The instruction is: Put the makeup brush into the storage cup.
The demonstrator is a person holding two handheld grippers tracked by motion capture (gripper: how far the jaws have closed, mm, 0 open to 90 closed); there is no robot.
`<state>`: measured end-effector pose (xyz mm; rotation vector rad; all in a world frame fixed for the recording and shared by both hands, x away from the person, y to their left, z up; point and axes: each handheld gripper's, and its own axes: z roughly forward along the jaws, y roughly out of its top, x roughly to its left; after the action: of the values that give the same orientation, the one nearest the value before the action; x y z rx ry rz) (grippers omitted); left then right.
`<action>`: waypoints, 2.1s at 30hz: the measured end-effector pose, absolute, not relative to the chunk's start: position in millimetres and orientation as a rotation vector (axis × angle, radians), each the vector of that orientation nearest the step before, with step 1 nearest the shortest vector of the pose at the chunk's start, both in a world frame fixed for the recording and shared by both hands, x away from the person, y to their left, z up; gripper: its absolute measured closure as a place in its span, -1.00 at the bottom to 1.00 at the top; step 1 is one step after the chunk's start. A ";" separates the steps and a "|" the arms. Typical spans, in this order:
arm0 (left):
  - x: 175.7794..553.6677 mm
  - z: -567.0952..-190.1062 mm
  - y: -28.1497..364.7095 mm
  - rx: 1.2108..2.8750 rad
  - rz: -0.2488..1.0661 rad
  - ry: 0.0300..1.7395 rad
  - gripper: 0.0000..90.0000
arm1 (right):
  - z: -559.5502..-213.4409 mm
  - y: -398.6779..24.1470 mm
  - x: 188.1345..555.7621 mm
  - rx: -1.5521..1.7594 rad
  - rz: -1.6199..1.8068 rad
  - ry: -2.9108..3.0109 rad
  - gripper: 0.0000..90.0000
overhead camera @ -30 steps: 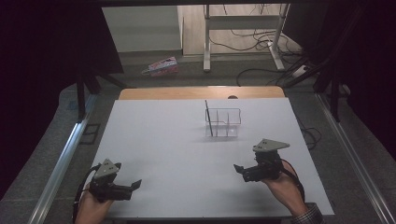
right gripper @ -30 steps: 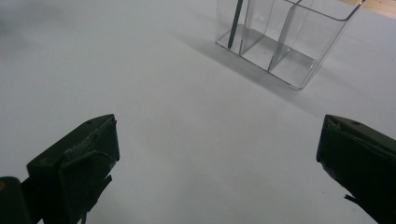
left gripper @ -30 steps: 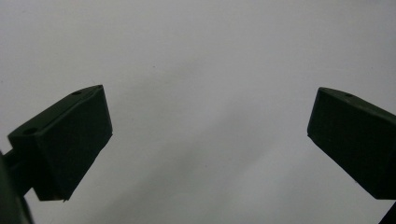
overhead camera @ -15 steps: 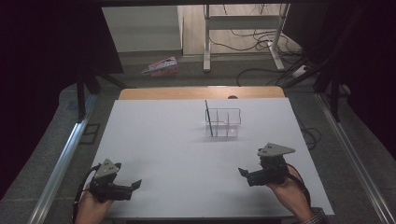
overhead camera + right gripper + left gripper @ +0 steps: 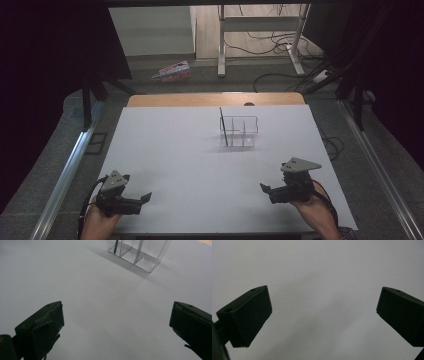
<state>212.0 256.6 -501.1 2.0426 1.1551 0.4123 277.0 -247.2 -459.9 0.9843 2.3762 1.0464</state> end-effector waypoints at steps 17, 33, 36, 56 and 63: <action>212.4 -501.1 256.2 2.045 0.413 1.153 -0.99 | -463.2 -261.8 267.5 1.023 1.017 2.351 -1.00; 212.8 -501.0 256.2 2.046 0.413 1.151 -0.99 | -464.6 -277.4 258.9 1.067 1.018 2.319 -1.00; 212.9 -501.1 256.1 2.045 0.413 1.151 -0.99 | -464.6 -280.6 257.3 1.074 1.018 2.313 -1.00; 213.2 -501.1 256.3 2.043 0.417 1.151 -0.99 | -468.6 -299.7 247.5 1.131 1.003 2.289 -1.00; 213.4 -501.1 256.1 2.046 0.420 1.149 -0.99 | -471.4 -306.6 244.9 1.156 0.988 2.284 -1.00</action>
<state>213.4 256.1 -501.1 2.0459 1.1487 0.4197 244.9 -306.6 -471.4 1.1564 2.2841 0.9875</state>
